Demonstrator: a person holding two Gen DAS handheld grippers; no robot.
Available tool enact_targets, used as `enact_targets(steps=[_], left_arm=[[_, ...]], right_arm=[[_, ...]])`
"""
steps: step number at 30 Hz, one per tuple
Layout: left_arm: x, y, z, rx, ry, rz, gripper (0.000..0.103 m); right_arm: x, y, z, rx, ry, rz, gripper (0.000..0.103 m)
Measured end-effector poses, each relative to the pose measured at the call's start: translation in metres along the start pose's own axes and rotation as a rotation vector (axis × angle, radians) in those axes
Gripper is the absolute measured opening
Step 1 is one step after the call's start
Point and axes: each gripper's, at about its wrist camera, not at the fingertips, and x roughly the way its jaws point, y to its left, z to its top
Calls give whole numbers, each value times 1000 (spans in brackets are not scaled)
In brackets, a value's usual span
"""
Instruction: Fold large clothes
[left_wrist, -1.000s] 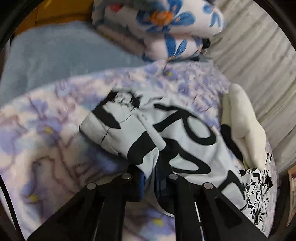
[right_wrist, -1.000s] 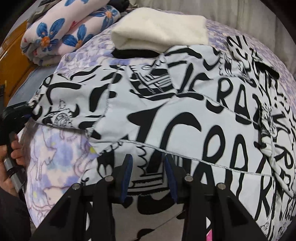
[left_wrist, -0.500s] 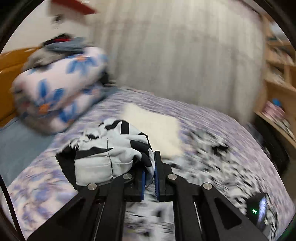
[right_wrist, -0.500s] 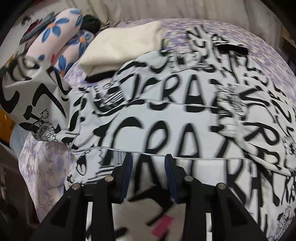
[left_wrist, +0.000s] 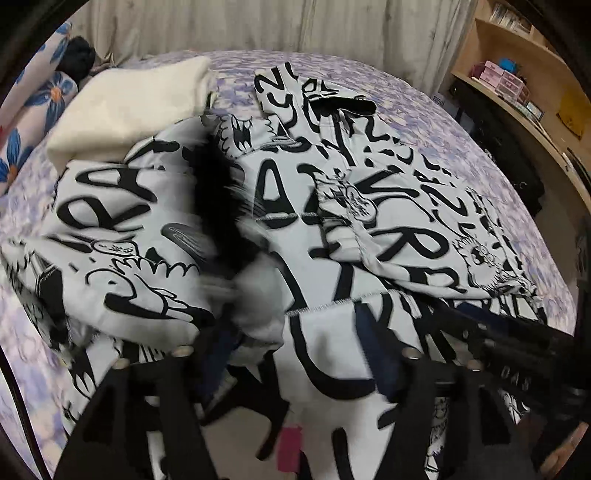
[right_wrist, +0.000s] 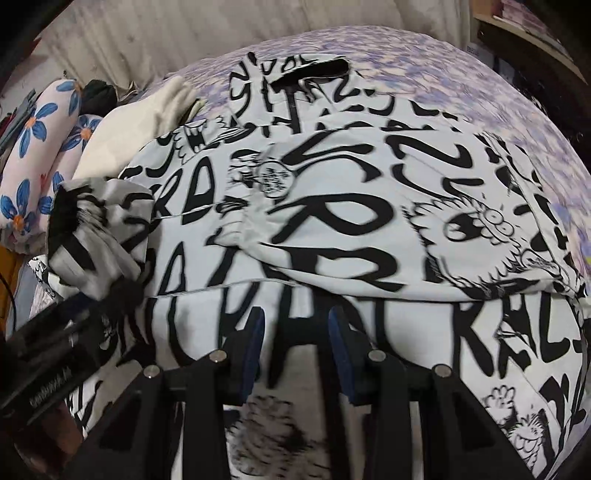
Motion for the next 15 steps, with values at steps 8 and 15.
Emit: enact_targets(steps=[8,15], left_arm=[[-52,18,-11,-42,-73,32,78],[-87,78,-27,-176,-118,153,82]], right_arm=[[7,13,1,-11,25,136,36],[21,37,15,-20,54,238,46]])
